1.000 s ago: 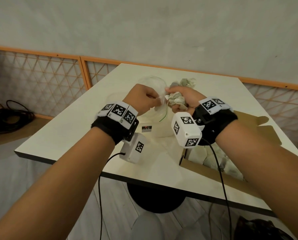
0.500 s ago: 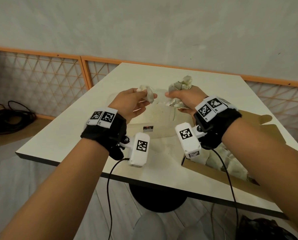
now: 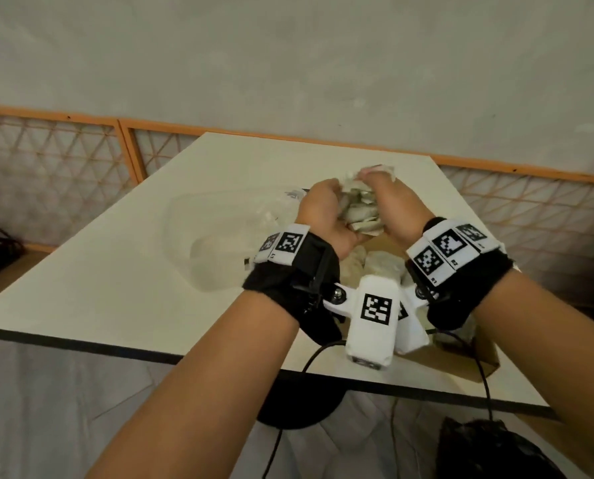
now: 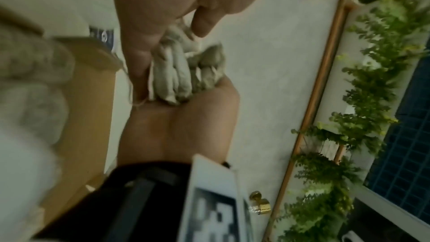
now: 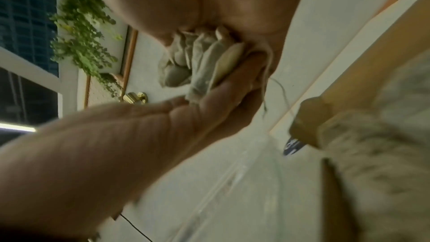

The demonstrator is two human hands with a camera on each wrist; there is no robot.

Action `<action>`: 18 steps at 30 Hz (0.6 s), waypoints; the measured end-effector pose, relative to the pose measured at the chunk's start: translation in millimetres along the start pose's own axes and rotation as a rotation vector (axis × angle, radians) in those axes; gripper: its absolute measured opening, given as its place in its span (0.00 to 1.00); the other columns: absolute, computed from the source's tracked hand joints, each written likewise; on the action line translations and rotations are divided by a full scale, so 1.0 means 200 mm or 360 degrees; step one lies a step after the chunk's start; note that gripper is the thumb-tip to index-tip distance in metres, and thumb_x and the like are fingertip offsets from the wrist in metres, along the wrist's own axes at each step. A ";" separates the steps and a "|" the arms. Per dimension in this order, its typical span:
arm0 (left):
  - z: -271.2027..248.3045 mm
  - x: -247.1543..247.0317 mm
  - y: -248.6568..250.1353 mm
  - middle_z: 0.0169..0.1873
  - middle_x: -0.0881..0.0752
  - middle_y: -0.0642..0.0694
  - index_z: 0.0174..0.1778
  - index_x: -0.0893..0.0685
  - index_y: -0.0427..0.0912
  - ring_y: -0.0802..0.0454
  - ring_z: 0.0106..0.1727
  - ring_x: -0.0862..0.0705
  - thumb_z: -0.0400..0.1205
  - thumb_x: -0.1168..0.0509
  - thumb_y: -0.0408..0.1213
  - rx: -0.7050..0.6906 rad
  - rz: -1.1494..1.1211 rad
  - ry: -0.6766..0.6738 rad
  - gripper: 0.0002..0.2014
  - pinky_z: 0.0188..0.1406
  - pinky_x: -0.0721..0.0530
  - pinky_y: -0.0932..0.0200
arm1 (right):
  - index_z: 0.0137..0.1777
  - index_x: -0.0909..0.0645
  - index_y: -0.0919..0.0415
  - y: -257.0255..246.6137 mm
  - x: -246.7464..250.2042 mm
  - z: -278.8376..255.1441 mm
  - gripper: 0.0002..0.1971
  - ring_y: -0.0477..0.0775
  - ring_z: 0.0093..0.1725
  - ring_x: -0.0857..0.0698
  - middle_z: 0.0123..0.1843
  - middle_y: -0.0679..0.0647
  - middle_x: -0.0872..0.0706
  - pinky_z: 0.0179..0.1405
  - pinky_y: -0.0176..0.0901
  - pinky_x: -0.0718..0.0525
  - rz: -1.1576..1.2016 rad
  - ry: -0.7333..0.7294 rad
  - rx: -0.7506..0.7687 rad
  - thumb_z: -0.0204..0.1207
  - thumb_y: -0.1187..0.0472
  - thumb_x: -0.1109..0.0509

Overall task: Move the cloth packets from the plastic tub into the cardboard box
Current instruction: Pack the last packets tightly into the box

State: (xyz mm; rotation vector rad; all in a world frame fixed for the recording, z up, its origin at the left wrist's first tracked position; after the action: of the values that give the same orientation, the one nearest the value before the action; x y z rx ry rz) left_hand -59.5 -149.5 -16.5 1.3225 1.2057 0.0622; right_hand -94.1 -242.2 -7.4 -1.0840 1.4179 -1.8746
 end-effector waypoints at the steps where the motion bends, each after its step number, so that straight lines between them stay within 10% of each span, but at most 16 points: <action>1: 0.02 -0.03 -0.02 0.46 0.12 0.36 0.59 0.18 0.36 0.48 0.46 0.12 0.88 0.51 0.44 0.0090 -0.0063 -0.0049 0.20 0.50 0.16 0.50 | 0.42 0.25 0.51 0.02 0.03 -0.01 0.10 0.50 0.42 0.18 0.42 0.53 0.17 0.46 0.44 0.22 -0.0137 -0.0041 0.0022 0.83 0.53 0.44; 4: 0.09 -0.08 -0.08 0.65 0.16 0.39 0.66 0.20 0.42 0.42 0.63 0.17 0.85 0.46 0.58 0.0195 -0.0045 -0.0175 0.25 0.61 0.20 0.45 | 0.62 0.26 0.49 0.07 0.11 -0.03 0.19 0.55 0.63 0.21 0.62 0.56 0.20 0.66 0.52 0.26 -0.0356 -0.0139 0.0008 0.81 0.40 0.49; 13: 0.14 -0.14 -0.24 0.43 0.16 0.47 0.57 0.20 0.43 0.57 0.40 0.18 0.86 0.42 0.47 0.0160 0.0197 -0.0285 0.13 0.34 0.17 0.66 | 0.83 0.54 0.50 0.09 0.27 -0.09 0.40 0.47 0.83 0.49 0.84 0.48 0.45 0.82 0.52 0.56 -0.0690 -0.0337 0.0054 0.75 0.28 0.59; 16: 0.15 -0.11 -0.26 0.35 0.19 0.47 0.50 0.20 0.44 0.57 0.33 0.20 0.86 0.41 0.45 0.0172 0.0167 -0.0191 0.09 0.26 0.19 0.69 | 0.81 0.46 0.46 0.12 0.38 -0.16 0.41 0.40 0.79 0.43 0.79 0.40 0.39 0.78 0.28 0.54 -0.0488 -0.0500 0.0028 0.71 0.26 0.62; 18: 0.15 -0.08 -0.28 0.33 0.18 0.48 0.45 0.18 0.45 0.56 0.32 0.21 0.86 0.41 0.41 0.0117 0.0287 -0.0202 0.09 0.26 0.21 0.68 | 0.76 0.36 0.40 0.15 0.44 -0.21 0.39 0.41 0.78 0.37 0.78 0.41 0.34 0.78 0.38 0.46 -0.0494 -0.0561 0.0019 0.69 0.23 0.59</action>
State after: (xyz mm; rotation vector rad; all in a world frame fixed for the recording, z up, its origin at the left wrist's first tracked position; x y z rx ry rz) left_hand -78.7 -199.0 -54.4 1.4751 0.9878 0.0629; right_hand -178.1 -300.5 -17.7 -1.6117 1.0839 -1.7731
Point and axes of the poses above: each hand's wrist, its own z-axis towards the middle knuckle, its own x-axis out of the back of the hand, y = z × x, the point moved 1 cm from there along z, towards the middle knuckle
